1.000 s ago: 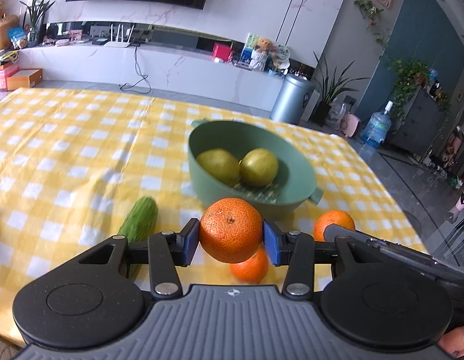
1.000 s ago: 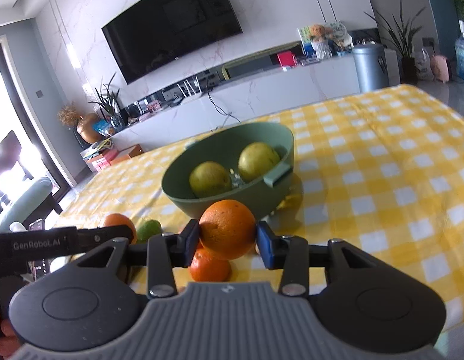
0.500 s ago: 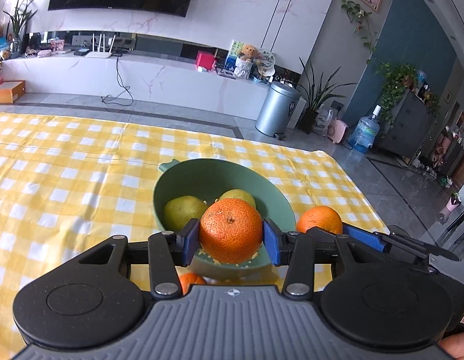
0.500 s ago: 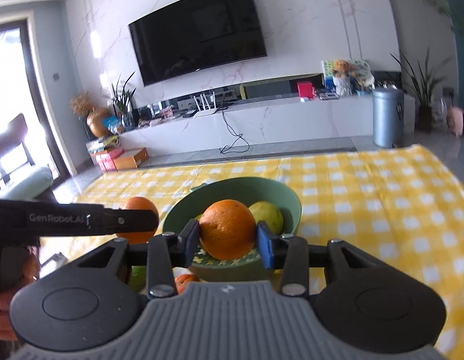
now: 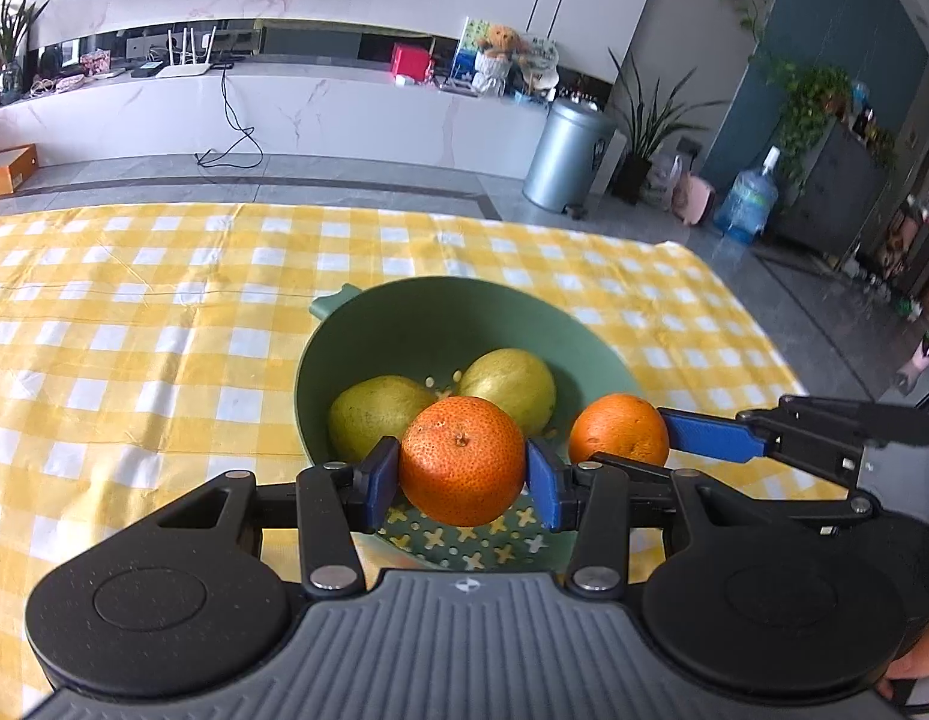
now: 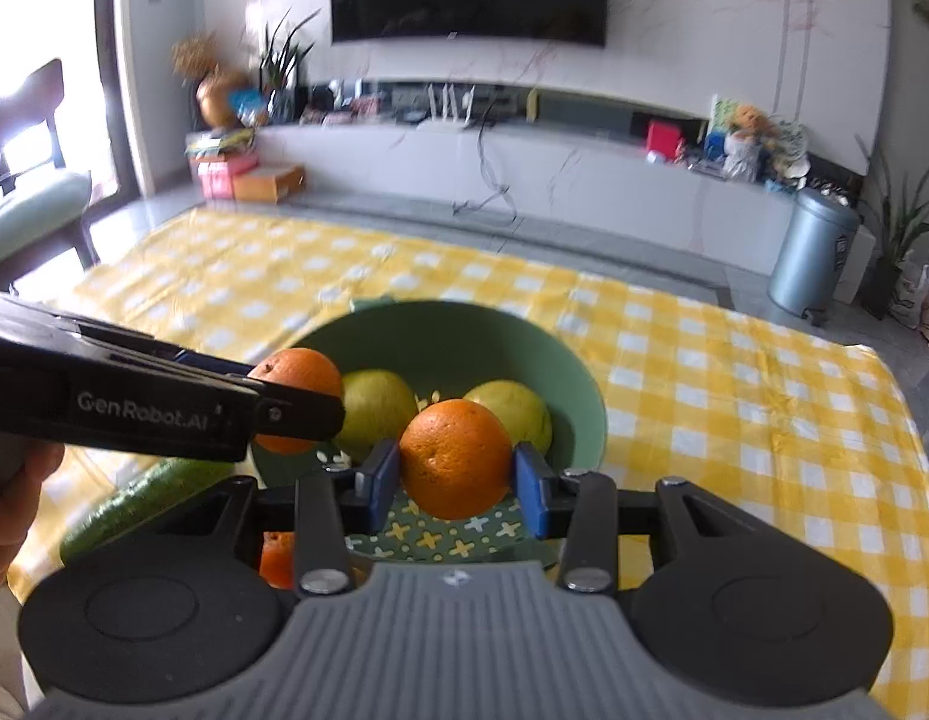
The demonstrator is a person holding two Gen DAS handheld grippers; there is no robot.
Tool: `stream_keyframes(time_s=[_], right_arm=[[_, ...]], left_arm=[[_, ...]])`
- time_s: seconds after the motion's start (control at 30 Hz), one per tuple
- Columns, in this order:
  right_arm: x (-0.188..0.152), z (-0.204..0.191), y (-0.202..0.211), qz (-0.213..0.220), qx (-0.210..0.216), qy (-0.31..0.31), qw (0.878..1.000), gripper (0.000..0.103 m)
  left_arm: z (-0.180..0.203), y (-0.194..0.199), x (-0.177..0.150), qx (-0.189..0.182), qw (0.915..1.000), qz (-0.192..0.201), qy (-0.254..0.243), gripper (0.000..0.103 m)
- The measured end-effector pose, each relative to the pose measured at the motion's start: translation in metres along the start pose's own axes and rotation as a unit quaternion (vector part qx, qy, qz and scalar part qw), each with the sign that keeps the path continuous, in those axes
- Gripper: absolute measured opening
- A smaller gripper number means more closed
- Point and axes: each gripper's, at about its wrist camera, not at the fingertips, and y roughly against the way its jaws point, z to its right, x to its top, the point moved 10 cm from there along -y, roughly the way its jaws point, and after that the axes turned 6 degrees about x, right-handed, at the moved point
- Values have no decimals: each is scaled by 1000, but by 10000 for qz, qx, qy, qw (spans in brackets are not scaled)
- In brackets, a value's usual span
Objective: Organize fruits
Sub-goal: 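Lower both oranges into the green colander and open both tools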
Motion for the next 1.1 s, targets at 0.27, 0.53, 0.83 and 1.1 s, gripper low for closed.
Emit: stream_keyframes(time_s=[0.27, 0.53, 0.83, 1.1], right_arm=[[-7, -2, -28, -648, 91, 269, 9975, 38], [-20, -3, -41, -1128, 234, 162, 9932, 39], [-21, -8, -42, -1202, 191, 336, 9920, 39], [-16, -6, -32, -1092, 9, 511, 9927, 49]], left_arm=[[-5, -24, -5, 188, 9987, -453, -132, 51], [-1, -35, -12, 138, 9973, -669, -279, 51], [3, -34, -16, 133, 9962, -770, -390, 52], [5, -21, -8, 21, 9977, -570, -359, 61]])
